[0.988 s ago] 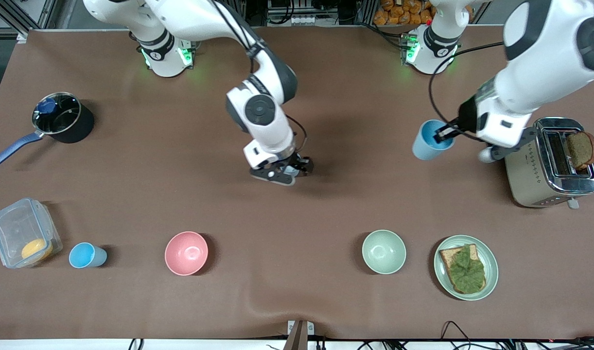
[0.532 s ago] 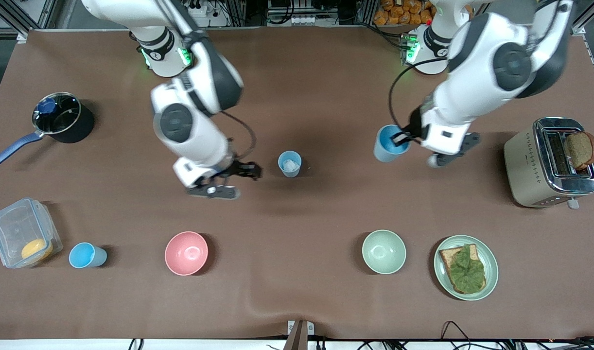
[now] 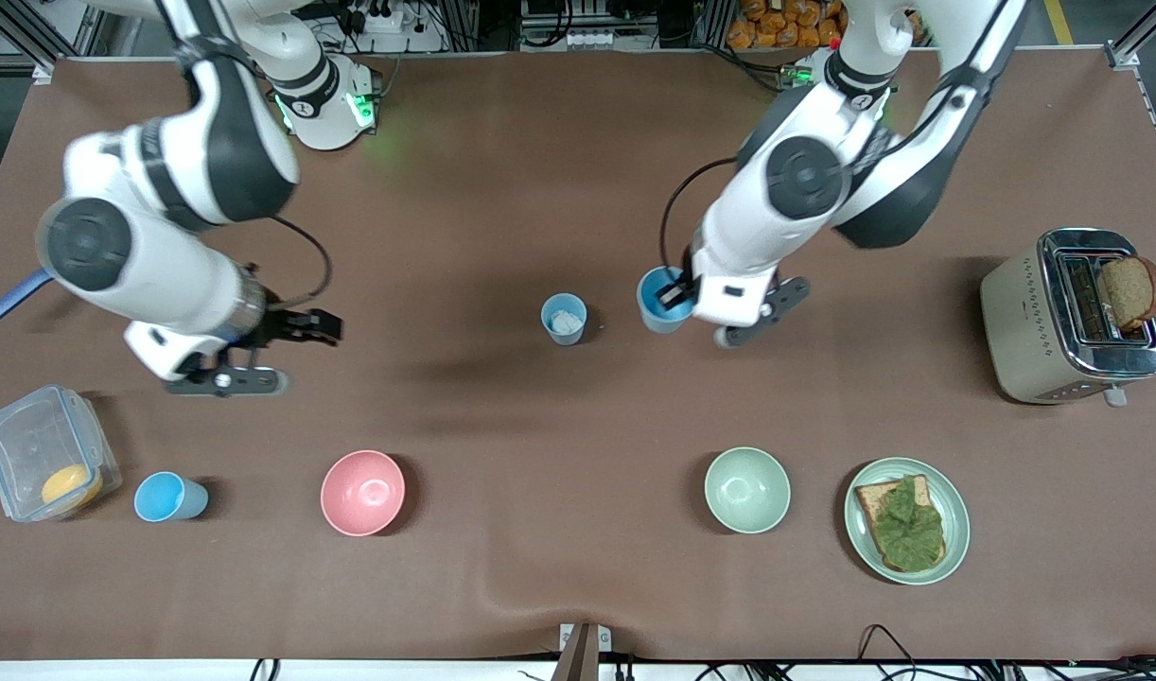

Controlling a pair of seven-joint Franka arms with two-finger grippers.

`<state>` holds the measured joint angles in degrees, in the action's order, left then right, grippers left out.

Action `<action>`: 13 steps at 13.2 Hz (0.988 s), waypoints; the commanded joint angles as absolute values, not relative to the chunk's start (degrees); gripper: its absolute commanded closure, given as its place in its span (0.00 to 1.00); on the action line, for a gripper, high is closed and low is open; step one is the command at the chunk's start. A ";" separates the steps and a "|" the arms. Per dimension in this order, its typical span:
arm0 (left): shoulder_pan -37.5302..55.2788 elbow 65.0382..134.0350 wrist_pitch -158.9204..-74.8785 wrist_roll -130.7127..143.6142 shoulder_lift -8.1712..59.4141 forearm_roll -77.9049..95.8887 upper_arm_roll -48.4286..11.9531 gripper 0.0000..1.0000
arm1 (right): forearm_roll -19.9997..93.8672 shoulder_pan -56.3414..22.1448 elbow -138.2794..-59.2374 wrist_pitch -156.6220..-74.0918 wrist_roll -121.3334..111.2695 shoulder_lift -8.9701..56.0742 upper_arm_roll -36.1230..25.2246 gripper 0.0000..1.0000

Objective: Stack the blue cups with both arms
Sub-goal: 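Retract the right gripper while the left gripper moves over the cup, then lower the held cup into the standing cup and open the left gripper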

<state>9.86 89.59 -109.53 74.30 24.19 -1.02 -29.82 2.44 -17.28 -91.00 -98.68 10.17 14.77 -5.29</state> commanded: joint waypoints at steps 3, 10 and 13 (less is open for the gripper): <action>15.46 83.06 -111.96 81.82 31.81 -7.38 -29.53 1.00 | 1.32 -10.13 -92.90 -90.73 1.68 6.26 -4.22 0.00; 20.73 83.06 -118.55 84.90 37.34 -7.38 -29.53 1.00 | 1.49 3.41 -94.40 -91.84 -16.49 -0.18 -2.37 0.00; 23.20 83.06 -122.25 85.78 39.55 -7.91 -28.57 1.00 | 0.53 4.22 -94.14 -90.97 -23.38 -0.88 -2.20 0.00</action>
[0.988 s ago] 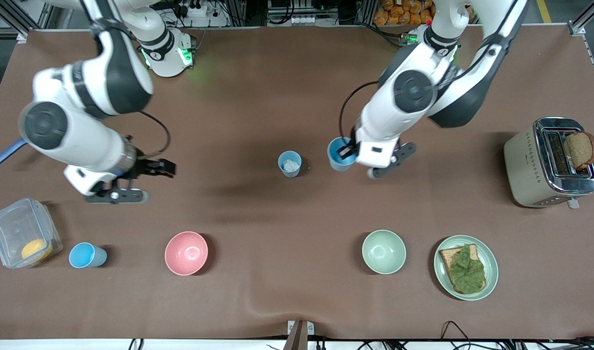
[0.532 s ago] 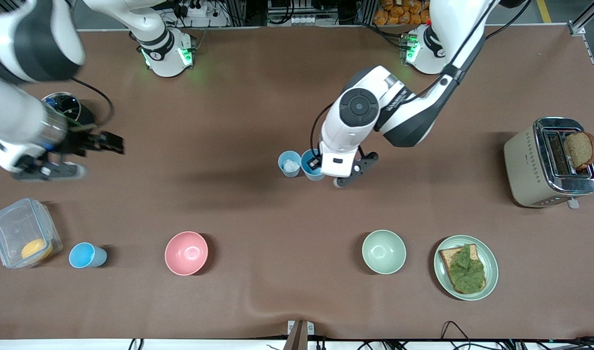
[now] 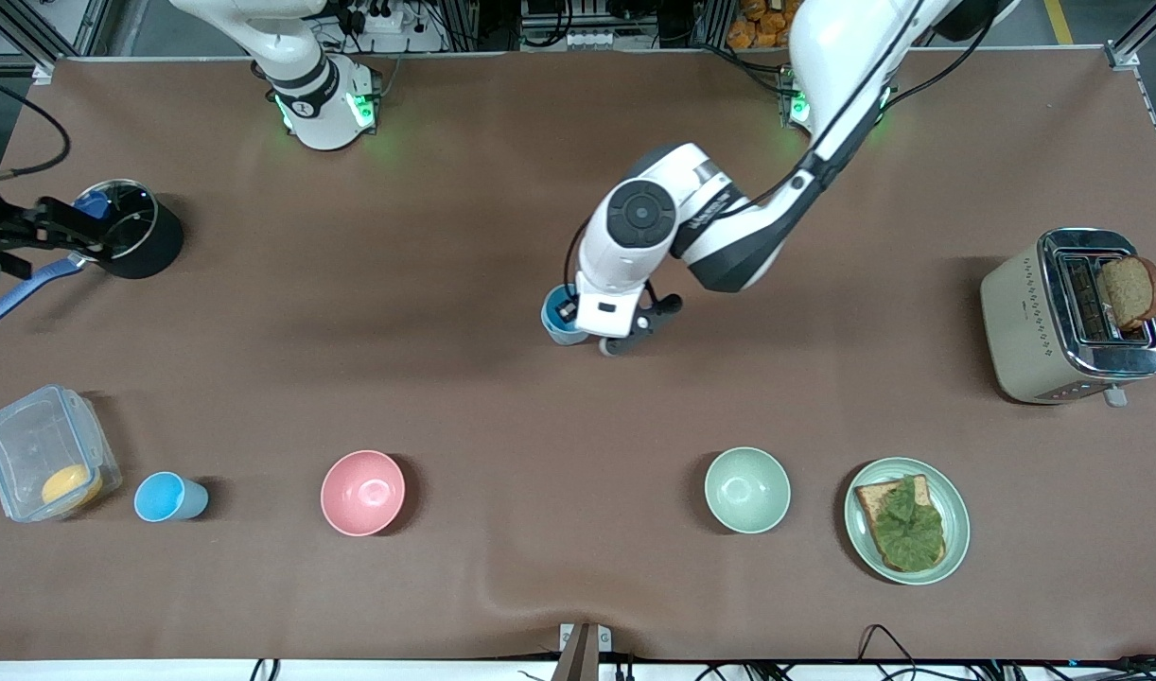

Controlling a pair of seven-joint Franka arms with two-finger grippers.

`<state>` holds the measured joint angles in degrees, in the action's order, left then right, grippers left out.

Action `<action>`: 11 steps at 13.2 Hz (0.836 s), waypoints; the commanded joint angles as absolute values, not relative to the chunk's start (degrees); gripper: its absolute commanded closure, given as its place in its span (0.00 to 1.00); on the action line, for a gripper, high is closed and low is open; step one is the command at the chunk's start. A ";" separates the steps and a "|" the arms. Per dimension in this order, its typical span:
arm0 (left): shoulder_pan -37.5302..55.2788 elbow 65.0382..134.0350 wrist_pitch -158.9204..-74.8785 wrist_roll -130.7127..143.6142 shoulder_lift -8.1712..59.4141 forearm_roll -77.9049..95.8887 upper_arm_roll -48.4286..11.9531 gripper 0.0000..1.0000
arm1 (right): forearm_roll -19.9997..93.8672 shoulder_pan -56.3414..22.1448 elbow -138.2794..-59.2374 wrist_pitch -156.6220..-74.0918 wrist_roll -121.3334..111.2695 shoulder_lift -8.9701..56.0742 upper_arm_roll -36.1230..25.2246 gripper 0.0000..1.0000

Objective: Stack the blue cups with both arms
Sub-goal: 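Lower the held cup into the standing cup and open the left gripper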

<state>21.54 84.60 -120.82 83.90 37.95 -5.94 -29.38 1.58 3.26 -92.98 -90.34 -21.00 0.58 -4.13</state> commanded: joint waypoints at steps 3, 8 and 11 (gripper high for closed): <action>24.61 83.41 -122.52 85.96 40.08 -7.91 -28.21 1.00 | 0.35 6.06 -93.87 -89.31 -23.20 -0.97 -2.46 0.00; 24.70 85.16 -121.91 90.43 39.81 -8.00 -28.21 1.00 | 0.79 6.50 -93.96 -90.79 -22.85 -1.23 -2.64 0.00; 25.14 85.96 -121.82 90.53 40.08 -7.91 -28.21 1.00 | 1.14 6.42 -93.96 -91.67 -19.89 -1.23 -2.64 0.00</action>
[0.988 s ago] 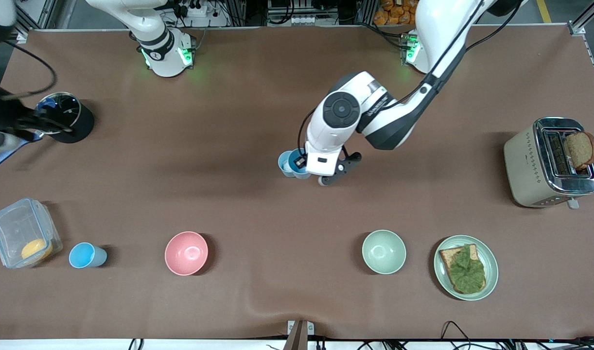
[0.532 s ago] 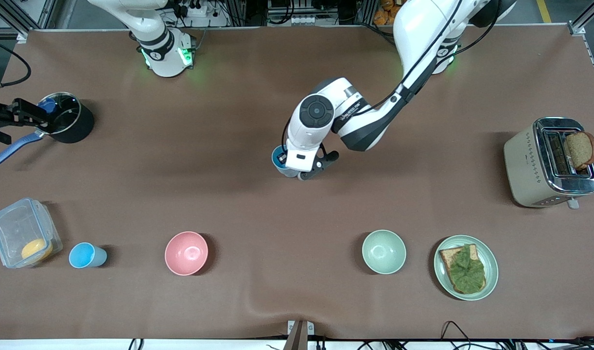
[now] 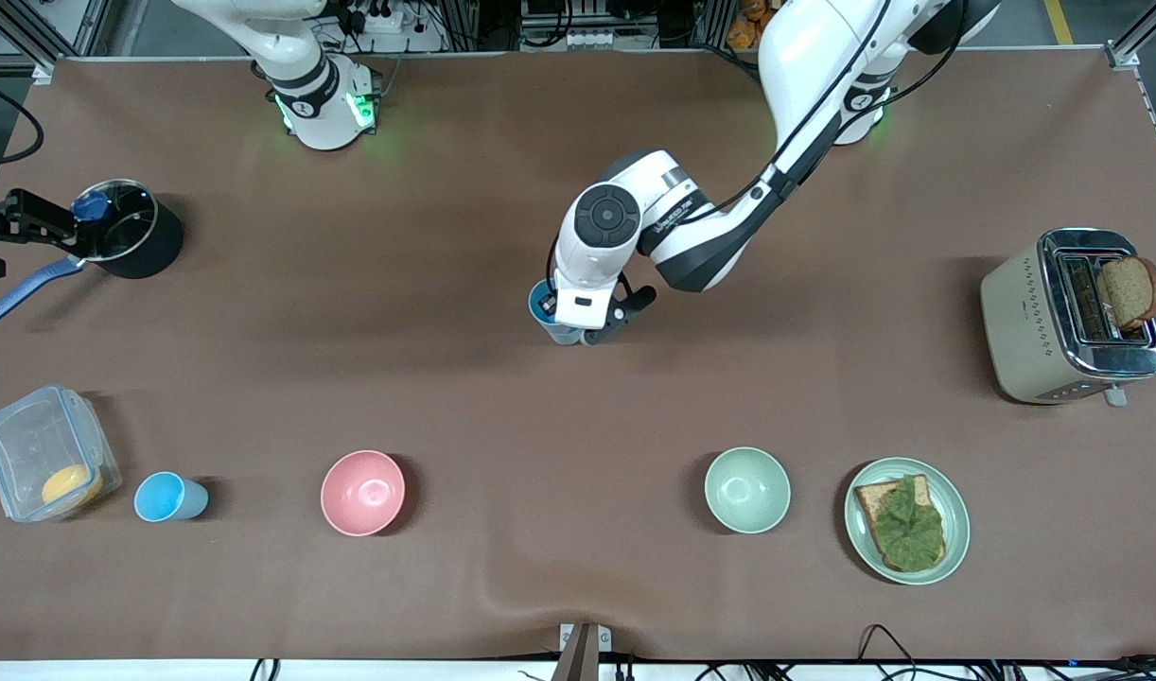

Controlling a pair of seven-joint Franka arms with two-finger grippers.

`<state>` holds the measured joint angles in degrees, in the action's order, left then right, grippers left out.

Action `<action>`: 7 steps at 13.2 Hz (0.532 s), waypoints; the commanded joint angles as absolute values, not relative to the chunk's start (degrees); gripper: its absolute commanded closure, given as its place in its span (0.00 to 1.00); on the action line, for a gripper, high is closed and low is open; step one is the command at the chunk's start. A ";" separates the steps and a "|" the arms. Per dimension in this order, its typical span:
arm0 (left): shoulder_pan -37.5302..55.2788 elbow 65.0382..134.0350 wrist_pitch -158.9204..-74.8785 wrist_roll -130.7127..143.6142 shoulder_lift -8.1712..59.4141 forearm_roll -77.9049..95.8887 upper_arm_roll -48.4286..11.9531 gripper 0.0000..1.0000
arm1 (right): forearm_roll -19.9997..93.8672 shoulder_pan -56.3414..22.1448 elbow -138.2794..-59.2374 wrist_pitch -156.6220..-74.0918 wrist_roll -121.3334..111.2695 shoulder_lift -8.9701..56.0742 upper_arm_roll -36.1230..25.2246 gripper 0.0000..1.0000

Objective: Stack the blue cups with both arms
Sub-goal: 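Lower the held cup into the standing cup and open the left gripper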

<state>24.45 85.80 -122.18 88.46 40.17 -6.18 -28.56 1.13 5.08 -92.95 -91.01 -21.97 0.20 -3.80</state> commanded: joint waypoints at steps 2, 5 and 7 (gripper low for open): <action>25.14 86.04 -121.73 90.62 40.08 -7.91 -28.21 1.00 | 1.14 5.98 -93.87 -91.41 -13.74 -1.23 -2.37 0.00; 24.96 86.04 -121.73 90.70 40.08 -7.82 -28.21 1.00 | 1.14 5.71 -93.69 -91.14 -12.30 -1.32 -2.02 0.00; 24.61 86.05 -120.59 90.62 39.99 -7.73 -28.21 1.00 | 1.14 5.71 -93.34 -89.40 -12.22 -1.41 -1.93 0.00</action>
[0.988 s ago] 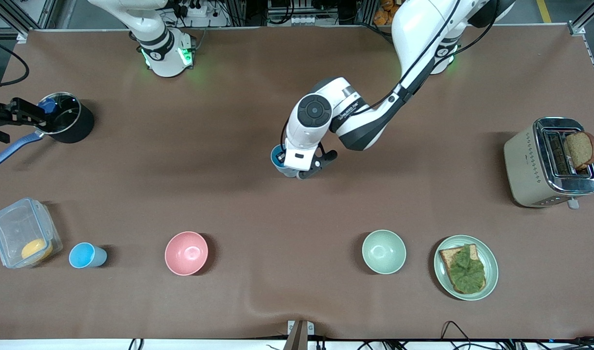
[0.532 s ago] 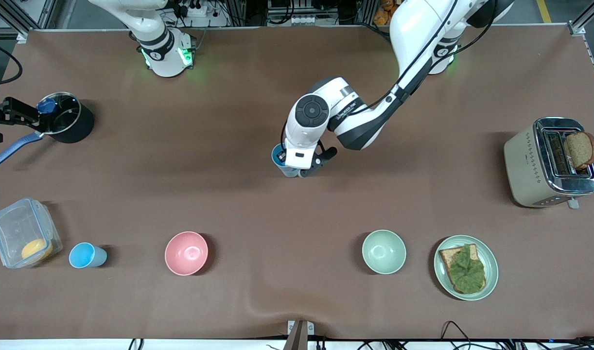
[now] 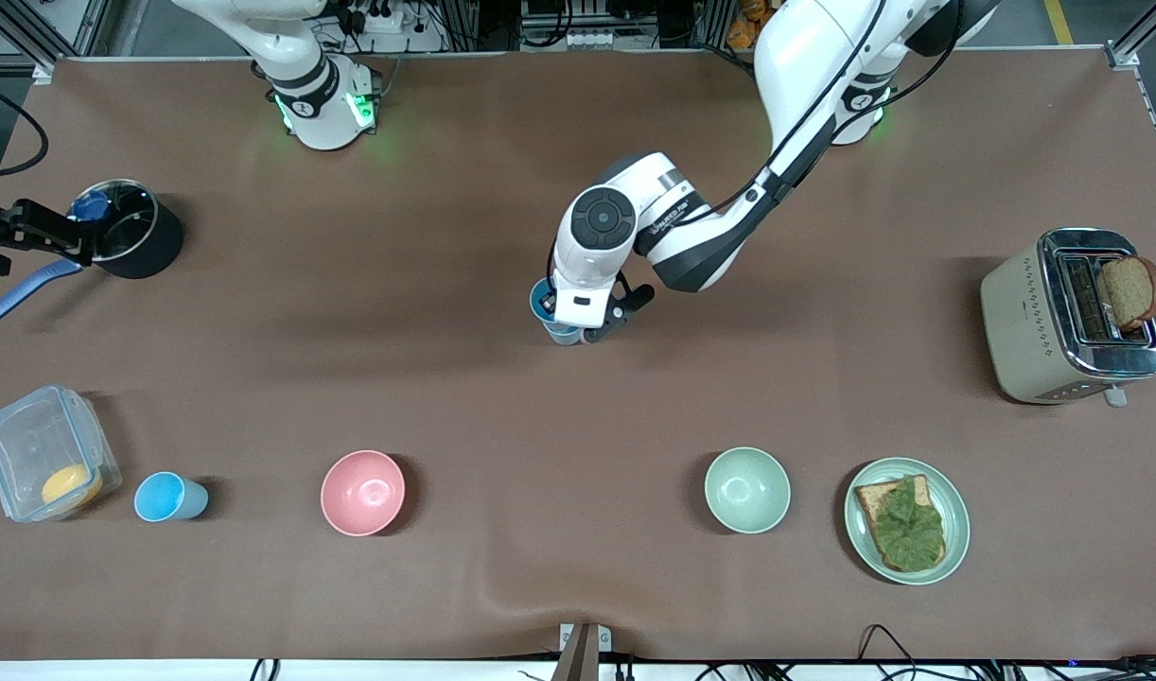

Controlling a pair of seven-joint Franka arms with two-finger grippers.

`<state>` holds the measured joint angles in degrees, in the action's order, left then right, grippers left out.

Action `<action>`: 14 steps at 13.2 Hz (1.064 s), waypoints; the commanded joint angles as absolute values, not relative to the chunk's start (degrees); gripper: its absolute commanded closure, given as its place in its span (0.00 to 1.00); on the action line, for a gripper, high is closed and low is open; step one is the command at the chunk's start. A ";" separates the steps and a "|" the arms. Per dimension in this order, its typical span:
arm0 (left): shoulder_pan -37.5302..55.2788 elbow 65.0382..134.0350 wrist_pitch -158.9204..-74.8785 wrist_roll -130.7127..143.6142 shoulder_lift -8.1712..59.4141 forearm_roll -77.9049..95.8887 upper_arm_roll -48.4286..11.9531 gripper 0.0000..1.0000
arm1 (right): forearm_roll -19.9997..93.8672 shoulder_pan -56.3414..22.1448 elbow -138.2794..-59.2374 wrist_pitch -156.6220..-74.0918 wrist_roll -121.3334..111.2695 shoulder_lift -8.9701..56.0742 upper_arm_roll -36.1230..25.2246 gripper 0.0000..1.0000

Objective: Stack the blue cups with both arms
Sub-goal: 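Lower the held cup into the standing cup and open the left gripper, then lift the open left gripper away from the stacked cups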

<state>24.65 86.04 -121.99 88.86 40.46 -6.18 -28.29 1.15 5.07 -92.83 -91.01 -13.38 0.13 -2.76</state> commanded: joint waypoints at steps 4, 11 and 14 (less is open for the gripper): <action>22.77 86.57 -120.06 89.21 39.81 -7.56 -28.21 0.18 | 1.06 5.19 -92.55 -89.47 -12.22 -1.41 -2.02 0.00; 20.14 85.78 -112.17 89.65 31.31 -7.12 -28.21 0.00 | 0.97 4.31 -92.55 -89.21 -12.22 -1.41 -2.29 0.00; 14.08 85.69 -105.84 83.44 23.58 -7.03 -28.30 0.00 | 1.05 4.31 -92.46 -89.12 -12.22 -1.41 -2.20 0.00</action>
<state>17.77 83.99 -109.28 86.92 29.57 -6.19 -28.05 1.16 4.55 -92.17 -89.75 -13.03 -0.29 -2.27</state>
